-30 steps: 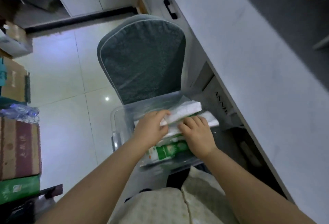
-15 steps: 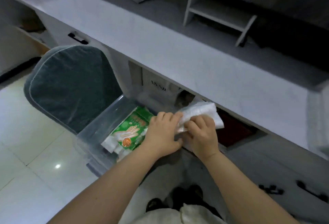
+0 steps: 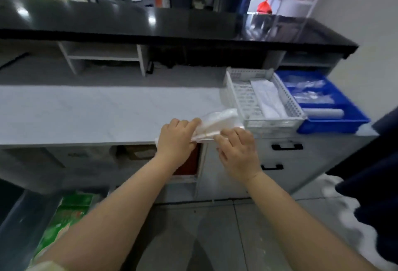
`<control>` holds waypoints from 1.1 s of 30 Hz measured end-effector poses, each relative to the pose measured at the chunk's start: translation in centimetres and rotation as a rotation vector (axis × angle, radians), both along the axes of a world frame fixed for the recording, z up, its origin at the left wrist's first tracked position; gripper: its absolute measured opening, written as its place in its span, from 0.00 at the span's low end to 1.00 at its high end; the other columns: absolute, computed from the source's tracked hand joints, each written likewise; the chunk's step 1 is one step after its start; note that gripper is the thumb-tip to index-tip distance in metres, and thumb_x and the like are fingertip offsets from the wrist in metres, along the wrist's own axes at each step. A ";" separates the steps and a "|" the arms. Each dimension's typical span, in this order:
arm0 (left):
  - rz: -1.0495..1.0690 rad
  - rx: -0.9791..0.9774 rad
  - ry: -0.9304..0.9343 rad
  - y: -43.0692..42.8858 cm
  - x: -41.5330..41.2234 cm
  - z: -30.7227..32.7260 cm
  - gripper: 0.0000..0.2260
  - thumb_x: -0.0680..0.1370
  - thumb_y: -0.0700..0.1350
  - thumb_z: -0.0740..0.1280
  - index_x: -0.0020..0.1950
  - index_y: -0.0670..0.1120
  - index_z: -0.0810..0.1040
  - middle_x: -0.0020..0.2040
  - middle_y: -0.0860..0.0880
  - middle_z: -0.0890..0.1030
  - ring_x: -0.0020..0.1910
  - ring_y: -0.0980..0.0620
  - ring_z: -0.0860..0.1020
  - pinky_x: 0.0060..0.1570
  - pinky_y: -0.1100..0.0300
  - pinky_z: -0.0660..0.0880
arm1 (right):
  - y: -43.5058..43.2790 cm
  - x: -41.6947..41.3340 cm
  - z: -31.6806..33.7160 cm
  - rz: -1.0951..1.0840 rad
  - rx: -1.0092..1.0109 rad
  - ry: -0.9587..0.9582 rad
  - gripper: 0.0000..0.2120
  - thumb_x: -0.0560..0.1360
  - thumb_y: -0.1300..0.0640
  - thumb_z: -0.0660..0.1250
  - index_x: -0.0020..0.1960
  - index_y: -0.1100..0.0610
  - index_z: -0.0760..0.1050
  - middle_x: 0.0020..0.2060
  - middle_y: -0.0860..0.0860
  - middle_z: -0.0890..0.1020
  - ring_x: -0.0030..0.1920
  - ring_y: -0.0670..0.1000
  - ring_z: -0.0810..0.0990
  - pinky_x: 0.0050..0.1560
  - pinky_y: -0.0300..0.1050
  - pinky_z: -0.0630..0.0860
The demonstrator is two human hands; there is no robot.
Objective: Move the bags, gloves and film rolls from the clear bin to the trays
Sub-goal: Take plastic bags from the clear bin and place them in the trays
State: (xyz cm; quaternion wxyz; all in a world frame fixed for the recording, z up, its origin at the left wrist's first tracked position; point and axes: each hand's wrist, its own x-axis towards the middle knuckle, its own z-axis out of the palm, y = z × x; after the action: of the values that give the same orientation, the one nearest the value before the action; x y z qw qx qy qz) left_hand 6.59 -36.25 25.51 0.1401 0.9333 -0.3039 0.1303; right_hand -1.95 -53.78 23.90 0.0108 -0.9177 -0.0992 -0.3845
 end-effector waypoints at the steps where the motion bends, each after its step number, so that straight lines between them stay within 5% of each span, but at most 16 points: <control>1: -0.018 0.001 -0.004 -2.2 0.3 0.4 0.25 0.70 0.46 0.72 0.66 0.49 0.72 0.52 0.46 0.81 0.51 0.41 0.74 0.45 0.50 0.70 | -2.6 -0.7 0.2 -0.033 -0.007 0.009 0.13 0.67 0.65 0.70 0.51 0.57 0.80 0.48 0.55 0.82 0.52 0.56 0.71 0.52 0.52 0.68; 7: -0.107 -0.072 0.011 -16.3 0.1 1.4 0.23 0.71 0.43 0.70 0.66 0.48 0.72 0.50 0.46 0.82 0.51 0.41 0.74 0.45 0.50 0.71 | -17.4 -5.4 0.9 -0.172 0.024 0.107 0.16 0.62 0.65 0.75 0.50 0.58 0.81 0.46 0.57 0.83 0.46 0.60 0.80 0.49 0.52 0.75; 14: -0.190 -0.106 0.044 -31.3 0.8 2.6 0.24 0.71 0.44 0.70 0.66 0.50 0.72 0.52 0.46 0.82 0.51 0.41 0.74 0.47 0.50 0.71 | -32.3 -6.8 2.3 -0.287 0.085 0.188 0.16 0.64 0.63 0.74 0.52 0.58 0.80 0.46 0.57 0.81 0.46 0.61 0.78 0.48 0.56 0.75; 20: -0.151 -0.158 0.054 -39.3 6.2 3.7 0.23 0.71 0.44 0.70 0.65 0.52 0.72 0.46 0.48 0.81 0.48 0.44 0.74 0.38 0.56 0.65 | -40.2 -1.6 2.2 -0.284 0.169 0.211 0.16 0.66 0.61 0.74 0.53 0.56 0.78 0.47 0.54 0.80 0.47 0.57 0.77 0.49 0.52 0.72; 33: -0.185 -0.181 0.251 -51.6 20.4 1.0 0.24 0.71 0.48 0.69 0.66 0.59 0.69 0.42 0.51 0.71 0.48 0.47 0.73 0.40 0.57 0.66 | -50.6 12.9 -0.8 -0.363 0.215 0.489 0.17 0.65 0.61 0.76 0.54 0.56 0.79 0.47 0.54 0.80 0.47 0.59 0.77 0.47 0.55 0.73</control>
State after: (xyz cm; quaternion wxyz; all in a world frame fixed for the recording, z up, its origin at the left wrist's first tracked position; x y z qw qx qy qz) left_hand 26.96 -87.83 26.46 0.2717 0.8938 -0.3558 0.0260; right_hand 10.98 -104.41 23.12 0.0624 -0.9793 0.1126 -0.1564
